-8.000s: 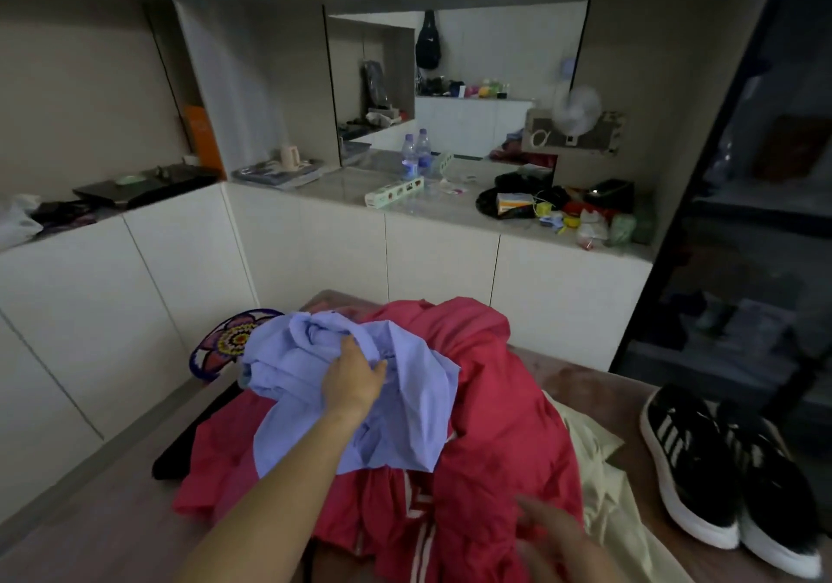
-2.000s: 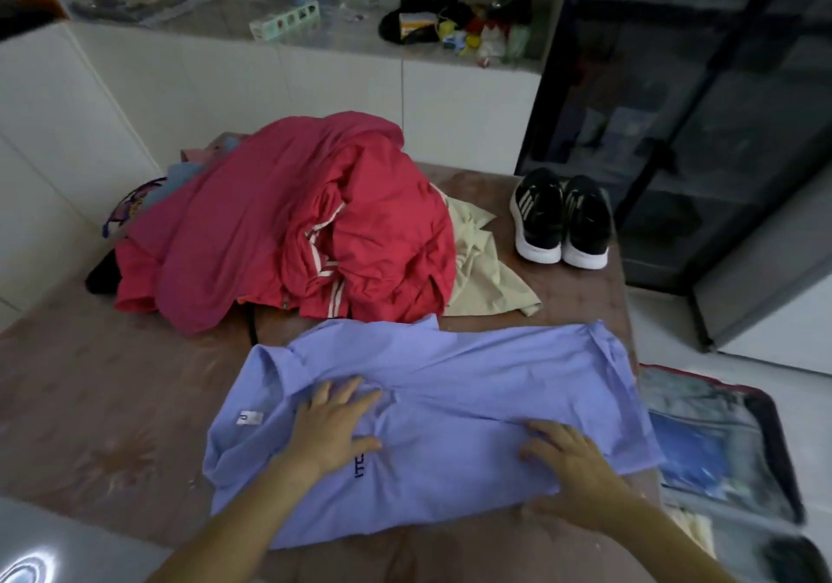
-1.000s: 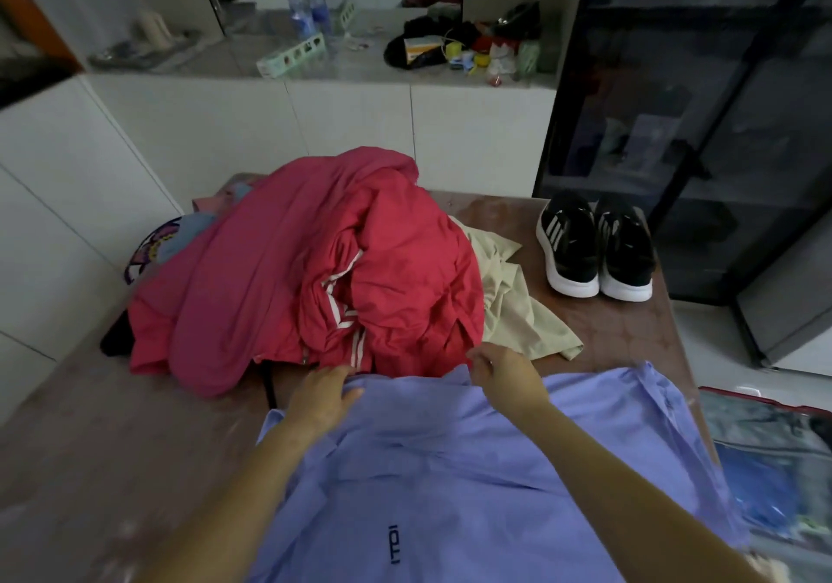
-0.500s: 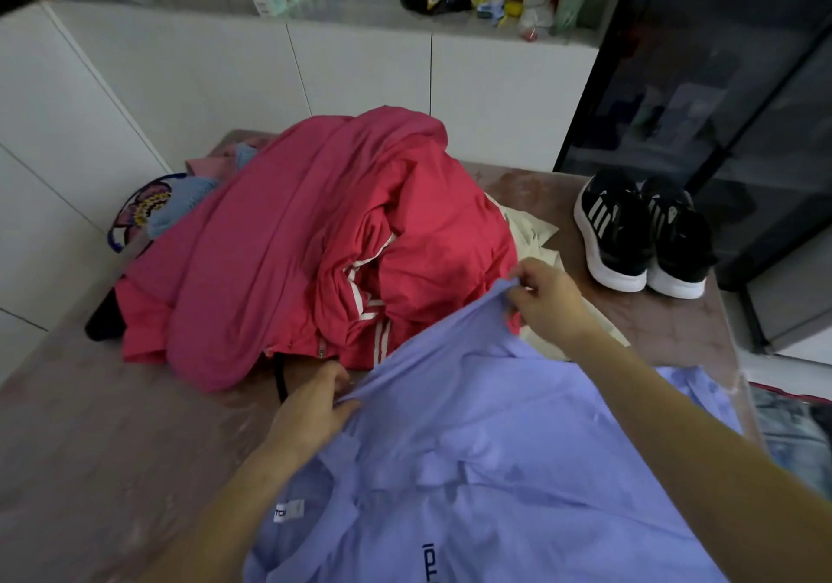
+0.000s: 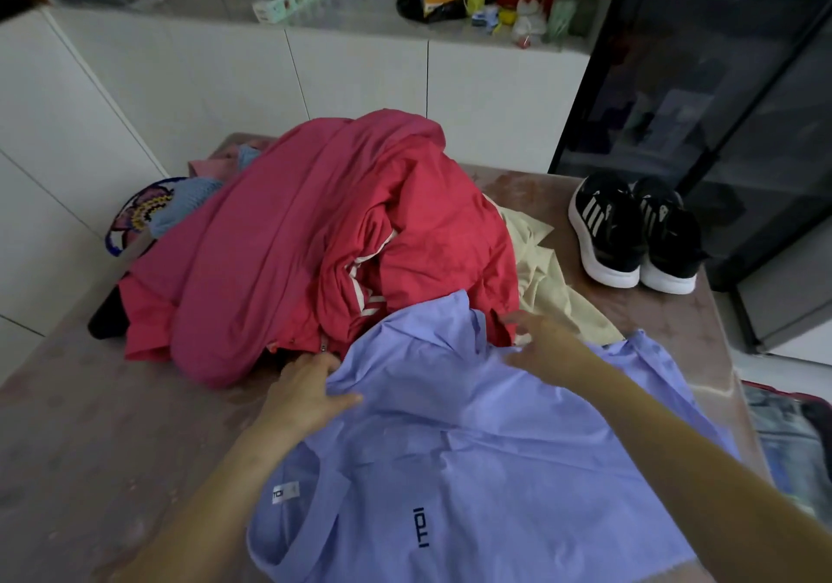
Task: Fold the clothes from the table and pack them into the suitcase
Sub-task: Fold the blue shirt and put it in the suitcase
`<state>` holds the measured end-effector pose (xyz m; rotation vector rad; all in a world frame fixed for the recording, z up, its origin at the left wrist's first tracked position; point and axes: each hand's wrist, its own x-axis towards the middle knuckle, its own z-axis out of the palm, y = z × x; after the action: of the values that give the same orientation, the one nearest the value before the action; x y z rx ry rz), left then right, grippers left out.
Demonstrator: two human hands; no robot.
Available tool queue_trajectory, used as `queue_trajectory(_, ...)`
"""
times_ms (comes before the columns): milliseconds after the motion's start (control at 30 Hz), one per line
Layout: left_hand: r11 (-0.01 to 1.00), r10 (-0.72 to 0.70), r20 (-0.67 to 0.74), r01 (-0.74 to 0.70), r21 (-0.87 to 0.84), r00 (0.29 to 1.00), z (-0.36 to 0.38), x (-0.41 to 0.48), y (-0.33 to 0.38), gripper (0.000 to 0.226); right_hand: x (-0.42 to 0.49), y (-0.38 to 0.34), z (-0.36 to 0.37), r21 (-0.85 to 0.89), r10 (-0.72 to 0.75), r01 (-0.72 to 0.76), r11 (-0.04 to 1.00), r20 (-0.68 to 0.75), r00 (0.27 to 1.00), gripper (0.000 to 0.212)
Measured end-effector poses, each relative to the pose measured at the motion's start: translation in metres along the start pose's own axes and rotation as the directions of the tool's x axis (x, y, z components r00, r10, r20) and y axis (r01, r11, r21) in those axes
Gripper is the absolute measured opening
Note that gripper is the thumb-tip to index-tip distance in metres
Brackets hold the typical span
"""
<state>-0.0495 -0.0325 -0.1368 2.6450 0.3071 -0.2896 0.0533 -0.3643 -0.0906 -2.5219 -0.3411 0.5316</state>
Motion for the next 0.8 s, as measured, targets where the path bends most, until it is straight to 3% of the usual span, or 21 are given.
queue_trajectory(67, 0.996, 0.079, -0.084, -0.081, -0.022, 0.993, 0.003, 0.005, 0.016, 0.042, -0.003, 0.030, 0.000, -0.102, 0.137, -0.144, 0.984, -0.065, 0.988, 0.056)
queue_trajectory(167, 0.990, 0.060, -0.223, -0.087, -0.111, 0.973, 0.003, 0.007, 0.043, 0.055, -0.020, 0.074, -0.007, -0.357, 0.260, -0.313, 0.880, -0.187, 0.947, 0.066)
queue_trajectory(233, 0.968, 0.196, -0.408, -0.242, -0.064, 0.891, 0.005, -0.007, 0.059, 0.044, -0.039, 0.099, -0.010, -0.359, 0.242, -0.340, 0.869, -0.291, 0.926, 0.071)
queue_trajectory(267, 0.939, 0.299, -0.421, -0.344, -0.033, 0.857, 0.009, -0.018, 0.063, 0.038, -0.050, 0.112, -0.007, -0.345, 0.187, -0.300, 0.889, -0.324, 0.927, 0.070)
queue_trajectory(333, 0.872, 0.465, -0.258, -0.489, -0.036, 0.847, 0.027, -0.051, 0.066, 0.037, -0.079, 0.129, 0.005, -0.372, -0.025, -0.111, 0.922, -0.342, 0.939, 0.062)
queue_trajectory(400, 0.817, 0.576, -0.049, -0.576, 0.012, 0.816, 0.051, -0.088, 0.063, 0.042, -0.116, 0.145, 0.020, -0.462, -0.243, 0.111, 0.880, -0.237, 0.941, 0.062)
queue_trajectory(467, 0.803, 0.580, 0.106, -0.589, 0.092, 0.808, 0.077, -0.122, 0.053, 0.054, -0.151, 0.160, 0.032, -0.515, -0.347, 0.249, 0.820, -0.102, 0.932, 0.069)
queue_trajectory(567, 0.807, 0.551, 0.155, -0.571, 0.152, 0.820, 0.098, -0.151, 0.042, 0.079, -0.180, 0.180, 0.039, -0.500, -0.342, 0.295, 0.814, -0.002, 0.940, 0.078)
queue_trajectory(667, 0.749, 0.541, 0.232, -0.589, 0.305, 0.808, 0.100, -0.161, 0.036, 0.094, -0.185, 0.192, 0.033, -0.452, -0.283, 0.255, 0.855, 0.008, 0.959, 0.077)
queue_trajectory(733, 0.734, 0.540, 0.256, -0.598, 0.323, 0.802, 0.095, -0.168, 0.035, 0.079, -0.186, 0.196, 0.026, -0.442, -0.278, 0.246, 0.862, -0.008, 0.961, 0.062)
queue_trajectory(800, 0.755, 0.554, 0.218, -0.595, 0.277, 0.804, 0.093, -0.173, 0.033, 0.049, -0.188, 0.196, 0.019, -0.458, -0.287, 0.230, 0.858, -0.056, 0.956, 0.046)
